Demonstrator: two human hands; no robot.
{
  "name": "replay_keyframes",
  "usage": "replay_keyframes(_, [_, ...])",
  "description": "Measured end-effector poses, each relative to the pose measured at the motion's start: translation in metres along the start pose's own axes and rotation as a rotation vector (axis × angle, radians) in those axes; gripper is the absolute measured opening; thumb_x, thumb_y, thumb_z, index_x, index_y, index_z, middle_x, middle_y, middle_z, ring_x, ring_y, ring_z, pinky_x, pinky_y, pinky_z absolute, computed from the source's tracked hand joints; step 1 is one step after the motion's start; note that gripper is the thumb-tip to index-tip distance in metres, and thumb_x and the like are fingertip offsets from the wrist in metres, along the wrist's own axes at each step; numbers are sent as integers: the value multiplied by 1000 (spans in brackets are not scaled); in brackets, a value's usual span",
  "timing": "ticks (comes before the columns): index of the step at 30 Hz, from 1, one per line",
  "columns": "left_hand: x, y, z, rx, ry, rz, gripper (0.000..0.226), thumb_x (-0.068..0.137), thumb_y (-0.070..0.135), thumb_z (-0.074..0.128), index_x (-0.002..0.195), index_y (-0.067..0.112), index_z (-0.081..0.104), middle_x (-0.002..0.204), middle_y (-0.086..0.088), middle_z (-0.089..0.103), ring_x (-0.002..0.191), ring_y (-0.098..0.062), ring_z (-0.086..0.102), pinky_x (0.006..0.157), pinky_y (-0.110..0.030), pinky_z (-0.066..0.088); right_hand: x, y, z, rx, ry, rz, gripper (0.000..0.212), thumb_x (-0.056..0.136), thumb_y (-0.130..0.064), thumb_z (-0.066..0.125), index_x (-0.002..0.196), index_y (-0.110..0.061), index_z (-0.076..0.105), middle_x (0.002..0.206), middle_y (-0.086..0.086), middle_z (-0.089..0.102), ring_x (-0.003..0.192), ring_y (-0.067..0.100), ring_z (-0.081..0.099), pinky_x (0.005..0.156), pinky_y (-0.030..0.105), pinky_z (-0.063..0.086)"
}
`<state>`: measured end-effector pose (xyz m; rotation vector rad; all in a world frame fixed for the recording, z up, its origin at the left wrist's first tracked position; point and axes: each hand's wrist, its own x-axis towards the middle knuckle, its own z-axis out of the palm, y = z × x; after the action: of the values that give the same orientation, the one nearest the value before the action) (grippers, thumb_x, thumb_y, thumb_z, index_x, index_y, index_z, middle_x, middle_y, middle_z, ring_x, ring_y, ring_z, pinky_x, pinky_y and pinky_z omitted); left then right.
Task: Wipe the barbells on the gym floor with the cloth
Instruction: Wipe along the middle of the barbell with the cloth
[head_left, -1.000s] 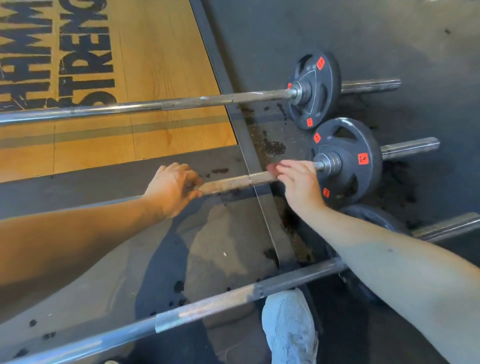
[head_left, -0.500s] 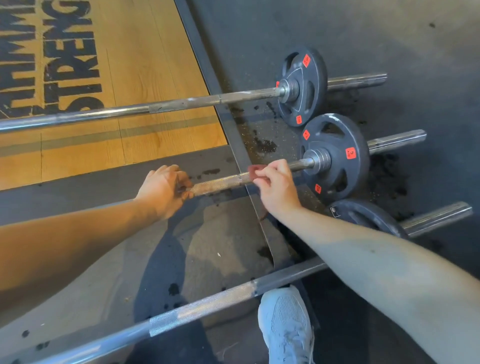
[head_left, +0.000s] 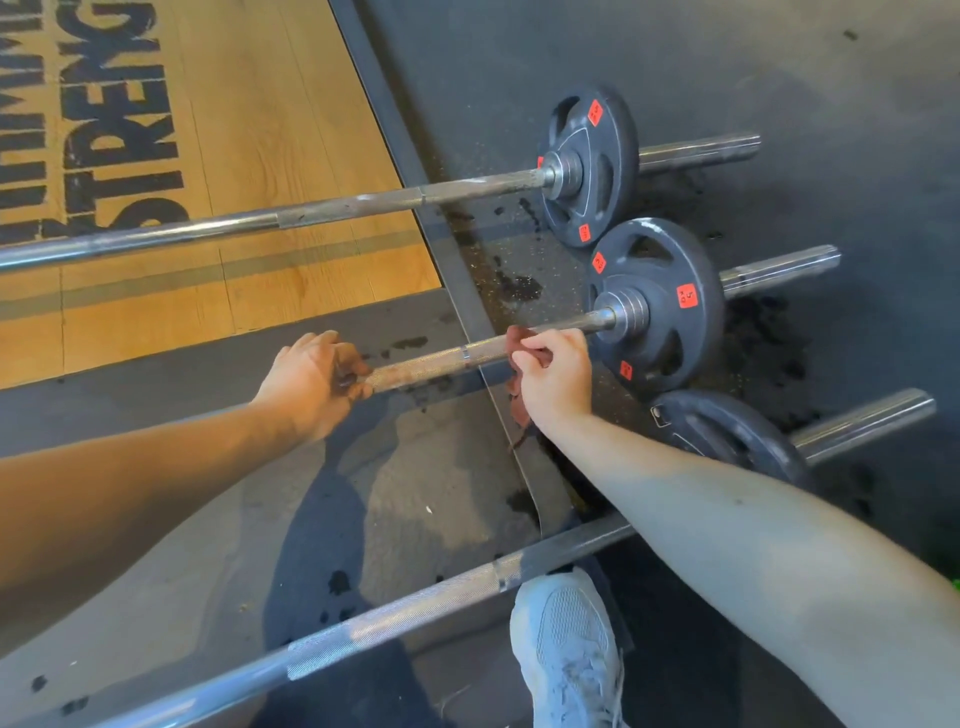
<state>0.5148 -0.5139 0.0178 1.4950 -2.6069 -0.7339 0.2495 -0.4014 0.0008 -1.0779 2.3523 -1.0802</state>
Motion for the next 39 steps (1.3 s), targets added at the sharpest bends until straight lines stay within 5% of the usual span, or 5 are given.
replay_keyframes(8, [0, 1, -2, 6, -16, 9, 18, 91, 31, 73, 107, 23, 72, 103, 0, 57, 104, -25, 52, 91, -41, 43, 36, 12, -22, -200, 207, 43, 18, 98, -15, 62, 109, -12, 77, 117, 4, 53, 108, 23, 58, 96, 22, 41])
replay_keyframes(14, [1, 0, 0, 24, -21, 11, 21, 91, 32, 74, 109, 21, 73, 102, 1, 56, 104, -26, 53, 93, -43, 46, -18, -23, 45, -163, -174, -458, 19, 94, -3, 63, 102, -7, 80, 113, 6, 66, 99, 16, 40, 89, 24, 33])
replay_keyframes(24, [0, -3, -1, 53, -24, 42, 21, 92, 33, 71, 112, 24, 71, 100, 4, 54, 101, -23, 53, 87, -37, 43, 64, 21, -71, -475, -137, -294, 24, 96, 7, 60, 117, 6, 72, 127, 18, 66, 118, 24, 56, 89, -11, 20])
replay_keyframes(29, [1, -4, 0, 51, -4, 64, 21, 92, 32, 72, 111, 25, 72, 98, 6, 51, 95, -19, 49, 86, -37, 44, 24, -22, 5, -367, -176, -429, 25, 93, 1, 57, 96, -7, 81, 105, 8, 74, 104, 30, 61, 95, 35, 47])
replay_keyframes(39, [-3, -9, 3, 50, 31, 130, 21, 93, 33, 69, 111, 23, 72, 96, 8, 45, 98, -24, 53, 85, -37, 42, 51, 9, -46, -329, -319, -513, 15, 89, 7, 67, 93, -4, 77, 108, 12, 70, 102, 32, 58, 94, 49, 49])
